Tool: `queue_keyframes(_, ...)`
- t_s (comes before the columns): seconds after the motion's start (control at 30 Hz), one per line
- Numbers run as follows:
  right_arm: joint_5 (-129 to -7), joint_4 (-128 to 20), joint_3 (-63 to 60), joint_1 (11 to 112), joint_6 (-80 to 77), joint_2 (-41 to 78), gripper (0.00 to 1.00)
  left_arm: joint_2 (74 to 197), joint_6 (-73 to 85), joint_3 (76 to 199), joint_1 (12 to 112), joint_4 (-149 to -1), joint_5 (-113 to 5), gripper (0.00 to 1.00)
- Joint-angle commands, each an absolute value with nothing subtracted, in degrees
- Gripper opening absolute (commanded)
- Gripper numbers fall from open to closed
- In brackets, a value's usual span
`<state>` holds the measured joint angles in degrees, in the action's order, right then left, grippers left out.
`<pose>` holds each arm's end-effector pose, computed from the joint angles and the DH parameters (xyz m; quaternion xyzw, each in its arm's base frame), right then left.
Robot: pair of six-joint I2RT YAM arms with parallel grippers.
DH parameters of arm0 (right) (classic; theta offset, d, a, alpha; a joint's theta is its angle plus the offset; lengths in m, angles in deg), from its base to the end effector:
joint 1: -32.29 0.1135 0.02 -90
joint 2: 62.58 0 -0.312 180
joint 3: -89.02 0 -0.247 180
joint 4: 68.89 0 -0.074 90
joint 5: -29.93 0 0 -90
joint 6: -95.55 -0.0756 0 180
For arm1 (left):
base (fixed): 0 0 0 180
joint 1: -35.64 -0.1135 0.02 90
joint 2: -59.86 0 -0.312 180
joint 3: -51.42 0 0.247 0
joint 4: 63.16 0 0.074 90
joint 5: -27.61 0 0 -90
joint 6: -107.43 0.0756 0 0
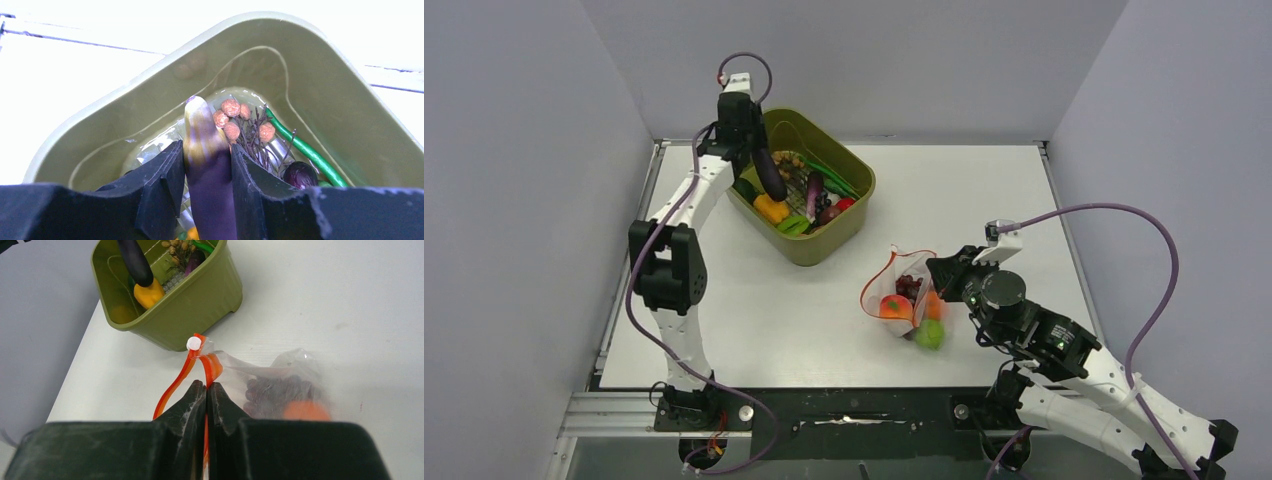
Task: Place the food in the zip-top bag and seal the zipper
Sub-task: Pick up the fake vegetable from the bin.
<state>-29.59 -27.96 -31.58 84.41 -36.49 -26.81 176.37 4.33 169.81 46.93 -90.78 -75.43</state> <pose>0.1076 0.0759 0.3535 0.0869 0.7878 0.2746 0.5445 0.5320 -0.0888 0.3367 -0.0737 0.8403 -0.0176 0.5368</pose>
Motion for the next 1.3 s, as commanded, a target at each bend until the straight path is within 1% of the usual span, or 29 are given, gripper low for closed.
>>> queue_keyframes(0.0, -27.7, -31.1, -28.1, 84.2, -36.6, -27.4, 0.0, 168.4, 7.7, 167.3, 47.5, -83.6, -74.5, 0.19)
queue_keyframes(0.23, -28.2, -30.9, -28.0, 84.1, -38.8, -26.5, 0.0, 159.4, 9.2, 161.0, 48.6, -78.9, -71.4, 0.17)
queue_keyframes(0.53, -28.5, -29.7, -25.2, 84.2, -40.6, -24.7, 0.0, 146.3, 4.7, 153.1, 50.8, -76.4, -66.8, 0.17)
queue_keyframes(0.73, -29.8, -31.2, -26.2, 84.2, -44.2, -25.5, 0.0, 135.3, -0.1, 142.0, 55.6, -71.3, -66.2, 0.17)
queue_keyframes(0.9, -30.1, -31.3, -26.2, 84.2, -47.3, -24.9, 0.0, 128.8, -3.4, 136.2, 59.2, -70.2, -65.8, 0.17)
queue_keyframes(1.1, -31.7, -32.1, -26.9, 84.2, -48.8, -23.5, 0.0, 124.2, -7.2, 131.4, 63.3, -69.7, -61.4, 0.17)
queue_keyframes(1.27, -32.5, -34.1, -27.5, 84.2, -49.4, -23.3, 0.0, 120.7, -7.8, 126.7, 68.1, -65.8, -59.6, 0.16)
